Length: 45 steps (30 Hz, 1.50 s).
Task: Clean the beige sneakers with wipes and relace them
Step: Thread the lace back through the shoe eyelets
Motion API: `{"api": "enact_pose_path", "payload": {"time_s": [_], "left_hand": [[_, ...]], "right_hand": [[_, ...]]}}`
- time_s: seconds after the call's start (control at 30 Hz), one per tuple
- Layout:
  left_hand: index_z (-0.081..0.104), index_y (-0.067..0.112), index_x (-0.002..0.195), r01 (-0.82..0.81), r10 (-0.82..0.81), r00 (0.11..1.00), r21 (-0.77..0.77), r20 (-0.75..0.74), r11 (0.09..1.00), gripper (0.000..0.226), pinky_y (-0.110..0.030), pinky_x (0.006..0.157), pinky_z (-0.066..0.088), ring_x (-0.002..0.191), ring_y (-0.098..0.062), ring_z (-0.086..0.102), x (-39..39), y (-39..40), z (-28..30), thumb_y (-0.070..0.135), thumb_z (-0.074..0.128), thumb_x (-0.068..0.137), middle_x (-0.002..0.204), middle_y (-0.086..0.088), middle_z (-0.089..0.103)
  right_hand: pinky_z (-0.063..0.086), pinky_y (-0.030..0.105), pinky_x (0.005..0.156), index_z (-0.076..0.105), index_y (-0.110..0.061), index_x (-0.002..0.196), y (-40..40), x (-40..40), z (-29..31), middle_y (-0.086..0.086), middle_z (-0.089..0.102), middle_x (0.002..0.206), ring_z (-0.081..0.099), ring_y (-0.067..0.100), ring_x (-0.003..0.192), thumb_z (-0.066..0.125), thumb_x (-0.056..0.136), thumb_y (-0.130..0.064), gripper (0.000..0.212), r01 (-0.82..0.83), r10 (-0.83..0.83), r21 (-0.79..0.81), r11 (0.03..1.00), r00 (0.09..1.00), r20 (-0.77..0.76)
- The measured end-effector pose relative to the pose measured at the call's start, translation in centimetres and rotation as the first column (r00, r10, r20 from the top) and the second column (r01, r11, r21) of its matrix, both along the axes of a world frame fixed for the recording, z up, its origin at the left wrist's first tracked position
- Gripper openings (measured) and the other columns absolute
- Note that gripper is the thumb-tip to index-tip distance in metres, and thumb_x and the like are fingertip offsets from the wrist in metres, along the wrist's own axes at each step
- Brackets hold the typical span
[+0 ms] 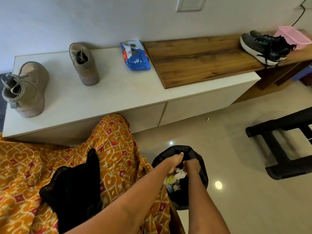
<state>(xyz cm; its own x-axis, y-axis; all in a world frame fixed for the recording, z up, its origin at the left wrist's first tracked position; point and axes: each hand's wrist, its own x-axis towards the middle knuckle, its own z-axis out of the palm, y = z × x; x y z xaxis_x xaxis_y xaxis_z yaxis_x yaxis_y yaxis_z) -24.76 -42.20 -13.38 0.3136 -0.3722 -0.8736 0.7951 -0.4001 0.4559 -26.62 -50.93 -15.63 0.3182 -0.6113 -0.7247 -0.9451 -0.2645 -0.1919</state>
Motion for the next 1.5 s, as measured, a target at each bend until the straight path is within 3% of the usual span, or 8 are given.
{"api": "enact_pose_path", "payload": {"time_s": [0.27, 0.37, 0.47, 0.63, 0.87, 1.1, 1.3, 1.5], "left_hand": [[0.042, 0.003, 0.137, -0.156, 0.156, 0.988, -0.063, 0.0, 0.986, 0.061, -0.035, 0.108, 0.032, 0.13, -0.031, 0.04, 0.8, 2.0, 0.2, 0.048, 0.021, 0.101, 0.138, -0.015, 0.044], [0.046, -0.001, 0.127, -0.298, 0.301, 0.95, -0.05, 0.081, 0.953, 0.057, -0.037, 0.094, 0.043, 0.112, -0.034, 0.056, 2.7, 3.6, 1.5, 0.042, 0.02, 0.102, 0.115, -0.02, 0.06], [0.052, 0.005, 0.112, -0.433, 0.436, 0.877, -0.06, 0.201, 0.899, 0.045, -0.031, 0.066, 0.046, 0.067, -0.022, 0.057, 5.4, 6.2, 3.6, 0.038, 0.022, 0.103, 0.077, -0.01, 0.057], [0.063, -0.003, 0.094, -0.553, 0.521, 0.713, -0.08, 0.47, 0.829, 0.047, -0.027, 0.054, 0.044, 0.06, -0.021, 0.055, 10.3, 11.2, 6.3, 0.032, 0.033, 0.101, 0.077, -0.015, 0.063], [0.058, 0.01, 0.089, -0.721, 0.464, 0.326, -0.101, 0.824, 0.686, 0.021, -0.029, 0.068, 0.043, 0.079, -0.017, 0.059, 16.3, 22.1, 10.5, 0.026, 0.046, 0.096, 0.086, -0.003, 0.062], [0.054, 0.012, 0.112, -0.877, 0.515, 0.089, -0.177, 0.853, 0.446, 0.023, -0.036, 0.087, 0.05, 0.104, -0.022, 0.053, 21.5, 31.0, 11.3, 0.022, 0.055, 0.091, 0.119, -0.008, 0.048], [0.034, 0.014, 0.138, -0.79, 0.624, 0.217, -0.241, 0.751, 0.564, 0.053, -0.033, 0.095, 0.044, 0.113, -0.019, 0.05, 24.0, 35.8, 11.0, 0.024, 0.057, 0.091, 0.134, -0.005, 0.047], [0.031, 0.017, 0.14, -0.737, 0.584, 0.251, -0.239, 0.772, 0.633, 0.05, -0.041, 0.096, 0.047, 0.111, -0.022, 0.055, 23.9, 37.1, 10.1, 0.029, 0.048, 0.095, 0.131, -0.002, 0.053]], "right_hand": [[0.046, 0.031, 0.051, 0.057, -0.009, 0.058, 3.0, 1.6, 1.2, 0.008, 0.06, 0.063, 0.055, 0.02, 0.058, 0.066, 0.085, -0.016, 0.029, 0.113, -0.115, 0.022, 0.993, 0.967, 0.227], [0.05, 0.031, 0.057, 0.062, -0.006, 0.072, 4.5, 2.2, 2.4, 0.012, 0.062, 0.07, 0.059, 0.023, 0.062, 0.061, 0.086, -0.006, 0.014, 0.181, -0.298, 0.276, 0.944, 0.826, 0.478], [0.048, 0.025, 0.051, 0.055, -0.006, 0.073, 6.9, 4.4, 4.7, 0.011, 0.054, 0.066, 0.053, 0.018, 0.057, 0.056, 0.089, -0.003, 0.017, 0.123, -0.469, 0.539, 0.833, 0.673, 0.572], [0.047, 0.022, 0.045, 0.056, -0.004, 0.079, 13.4, 9.6, 9.5, 0.009, 0.059, 0.064, 0.056, 0.015, 0.053, 0.053, 0.088, -0.002, 0.01, -0.053, -0.506, 0.635, 0.771, 0.555, 0.66], [0.057, 0.03, 0.069, 0.062, -0.006, 0.088, 24.8, 17.5, 13.8, 0.012, 0.066, 0.09, 0.065, 0.023, 0.085, 0.054, 0.088, -0.007, 0.008, -0.385, -0.193, 0.388, 0.838, 0.455, 0.869], [0.041, 0.006, 0.072, 0.064, -0.006, 0.11, 34.2, 23.7, 15.9, 0.009, 0.065, 0.11, 0.061, 0.019, 0.101, 0.052, 0.094, -0.011, 0.021, -0.559, 0.247, -0.032, 0.828, 0.314, 0.917], [0.047, 0.035, 0.096, 0.053, -0.014, 0.13, 38.3, 29.3, 14.9, 0.011, 0.051, 0.131, 0.049, 0.029, 0.12, 0.057, 0.089, -0.019, 0.042, -0.583, 0.505, -0.226, 0.781, 0.375, 0.778], [0.045, 0.036, 0.096, 0.033, -0.013, 0.142, 37.7, 30.3, 14.8, 0.01, 0.048, 0.137, 0.05, 0.028, 0.122, 0.056, 0.09, -0.025, 0.058, -0.578, 0.471, -0.142, 0.804, 0.472, 0.745]]}}
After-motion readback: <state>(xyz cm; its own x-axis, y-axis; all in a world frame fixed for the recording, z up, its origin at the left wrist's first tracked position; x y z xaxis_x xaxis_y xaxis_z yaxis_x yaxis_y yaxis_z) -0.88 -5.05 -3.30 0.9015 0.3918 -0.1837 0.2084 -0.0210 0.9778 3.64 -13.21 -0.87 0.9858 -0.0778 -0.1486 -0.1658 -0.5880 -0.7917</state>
